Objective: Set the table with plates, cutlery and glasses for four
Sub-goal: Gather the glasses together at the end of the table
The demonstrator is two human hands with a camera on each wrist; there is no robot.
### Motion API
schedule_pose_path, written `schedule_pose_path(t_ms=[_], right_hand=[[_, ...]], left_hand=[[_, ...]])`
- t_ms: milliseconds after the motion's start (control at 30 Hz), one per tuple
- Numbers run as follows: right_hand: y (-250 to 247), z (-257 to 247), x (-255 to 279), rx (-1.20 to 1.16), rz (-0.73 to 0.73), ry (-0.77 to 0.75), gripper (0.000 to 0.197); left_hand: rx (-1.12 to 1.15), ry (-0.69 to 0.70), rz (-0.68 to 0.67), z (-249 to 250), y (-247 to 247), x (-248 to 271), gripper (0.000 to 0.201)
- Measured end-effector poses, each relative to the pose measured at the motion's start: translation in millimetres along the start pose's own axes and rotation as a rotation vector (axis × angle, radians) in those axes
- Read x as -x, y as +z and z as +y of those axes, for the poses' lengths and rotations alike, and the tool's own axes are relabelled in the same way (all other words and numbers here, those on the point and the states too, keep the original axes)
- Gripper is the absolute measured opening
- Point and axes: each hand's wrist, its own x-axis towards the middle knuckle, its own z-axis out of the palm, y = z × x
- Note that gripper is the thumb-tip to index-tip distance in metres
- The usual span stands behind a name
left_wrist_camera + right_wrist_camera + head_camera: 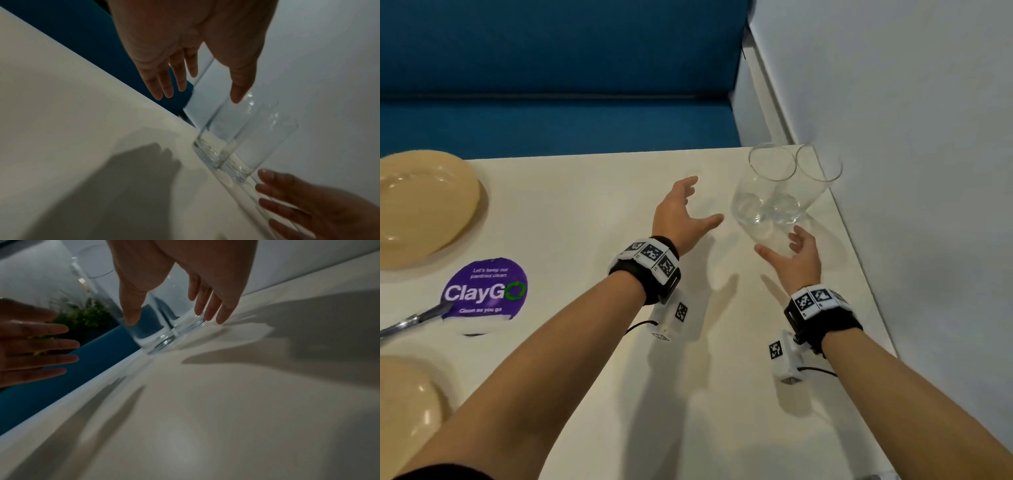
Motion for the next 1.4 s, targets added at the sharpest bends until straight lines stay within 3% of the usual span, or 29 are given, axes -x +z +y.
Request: schedule_pose_path(t_ms=[200, 433, 633, 800, 1000, 1100, 1233, 1400], right_hand=[[88, -38, 82, 0.019, -0.212, -0.155, 0.074], [238, -121, 223, 0.041, -0.412, -0.386, 0.063], [335, -169, 328, 0.033, -0.611, -0.464, 0.067], [403, -200, 385, 0.052, -0.77, -0.556, 0.075], [478, -213, 444, 0.144, -0.963, -0.509, 0.095], [513, -216, 465, 0.163, -0.978, -0.46, 0.104], [547, -217, 490, 0.117, -0.946, -0.401, 0.102], [565, -212, 503, 0.071, -0.794, -0.414, 0.083]], left_hand=[[0.071, -0.012, 0.242, -58, -114, 64, 0.055], [0.081, 0.084, 0.37, -115, -297, 144, 0.059], [0.037, 0.164, 0.471, -135, -420, 195, 0.068], [-0.004, 0.188, 0.701, -161, -511, 216, 0.066], [-0.011, 0.083, 0.897, -229, -617, 227, 0.067], [0.04, 0.004, 0.862, -269, -659, 219, 0.08], [0.122, -0.152, 0.633, -320, -686, 199, 0.101], [0.055, -0.185, 0.389, -350, -693, 160, 0.096]])
